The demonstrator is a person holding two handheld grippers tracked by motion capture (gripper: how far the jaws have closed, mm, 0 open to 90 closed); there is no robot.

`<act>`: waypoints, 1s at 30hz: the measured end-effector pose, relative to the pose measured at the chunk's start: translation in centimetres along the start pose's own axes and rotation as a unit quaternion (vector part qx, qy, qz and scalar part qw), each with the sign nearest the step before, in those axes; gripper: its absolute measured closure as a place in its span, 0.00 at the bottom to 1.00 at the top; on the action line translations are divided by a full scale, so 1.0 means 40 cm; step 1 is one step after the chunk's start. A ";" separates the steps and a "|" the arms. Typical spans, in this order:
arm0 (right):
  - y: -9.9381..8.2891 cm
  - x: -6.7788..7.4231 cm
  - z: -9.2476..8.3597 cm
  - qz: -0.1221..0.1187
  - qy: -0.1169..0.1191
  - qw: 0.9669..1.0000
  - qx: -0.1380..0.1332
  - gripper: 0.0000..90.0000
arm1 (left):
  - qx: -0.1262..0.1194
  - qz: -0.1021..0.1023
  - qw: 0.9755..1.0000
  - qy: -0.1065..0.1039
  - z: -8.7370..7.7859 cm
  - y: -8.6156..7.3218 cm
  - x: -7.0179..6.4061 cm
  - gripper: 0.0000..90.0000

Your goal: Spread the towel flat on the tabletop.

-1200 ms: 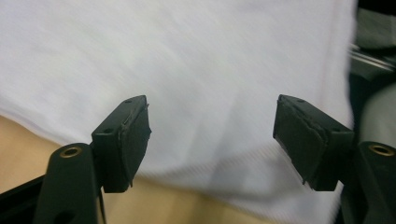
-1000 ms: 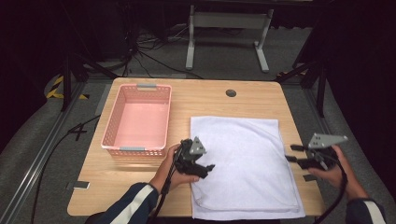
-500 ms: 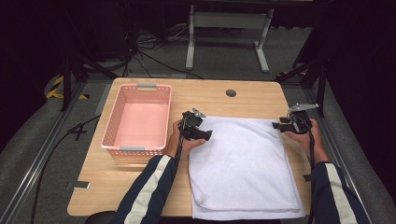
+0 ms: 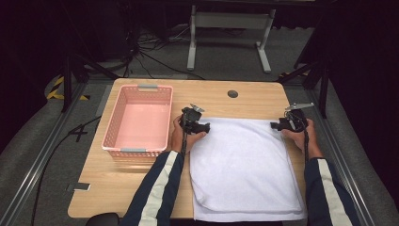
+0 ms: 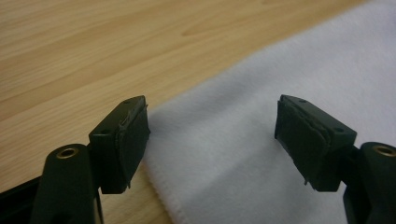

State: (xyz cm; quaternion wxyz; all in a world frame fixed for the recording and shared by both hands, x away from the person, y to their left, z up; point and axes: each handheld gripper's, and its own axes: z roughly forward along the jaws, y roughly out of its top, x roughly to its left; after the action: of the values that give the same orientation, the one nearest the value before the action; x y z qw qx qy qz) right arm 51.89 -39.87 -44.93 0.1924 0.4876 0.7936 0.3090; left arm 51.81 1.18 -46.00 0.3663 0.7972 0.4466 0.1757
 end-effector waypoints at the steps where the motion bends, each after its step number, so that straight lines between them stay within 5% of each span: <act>1: -0.001 -0.002 0.000 0.004 0.001 1.000 -0.002 0.49 | 0.003 0.003 1.000 0.018 -0.001 0.003 0.000 0.28; 3: -0.003 -0.004 -0.002 0.005 0.005 1.000 -0.001 0.52 | 0.012 -0.009 1.000 0.009 0.003 0.007 0.012 0.27; 5: -0.004 -0.005 -0.006 0.002 0.003 1.000 0.002 0.56 | 0.025 -0.006 0.999 0.030 0.012 0.007 0.014 0.26; 9: -0.008 -0.013 -0.012 -0.002 0.001 1.000 0.007 0.55 | 0.029 -0.020 0.999 0.013 0.025 0.001 0.022 0.26; 13: -0.009 -0.017 -0.010 0.001 -0.004 1.000 0.002 0.49 | 0.030 -0.007 1.000 0.002 0.025 0.003 0.024 0.29; 22: -0.001 -0.019 0.001 0.011 0.014 1.000 -0.006 0.53 | 0.042 0.020 0.998 -0.043 0.016 0.012 0.010 0.67; 27: 0.013 -0.009 0.004 -0.002 0.035 0.999 0.009 0.85 | 0.044 0.025 0.997 -0.057 0.016 0.015 0.005 0.85; 30: 0.015 -0.007 0.003 0.000 0.042 0.999 0.012 0.90 | 0.052 0.032 0.997 -0.041 0.015 0.024 -0.001 0.86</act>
State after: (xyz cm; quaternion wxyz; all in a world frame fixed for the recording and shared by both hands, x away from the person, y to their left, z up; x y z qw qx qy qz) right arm 52.50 -39.87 -44.61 0.1531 0.4764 0.8048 0.3192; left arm 52.70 0.56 -45.72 0.3365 0.8357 0.4139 0.1306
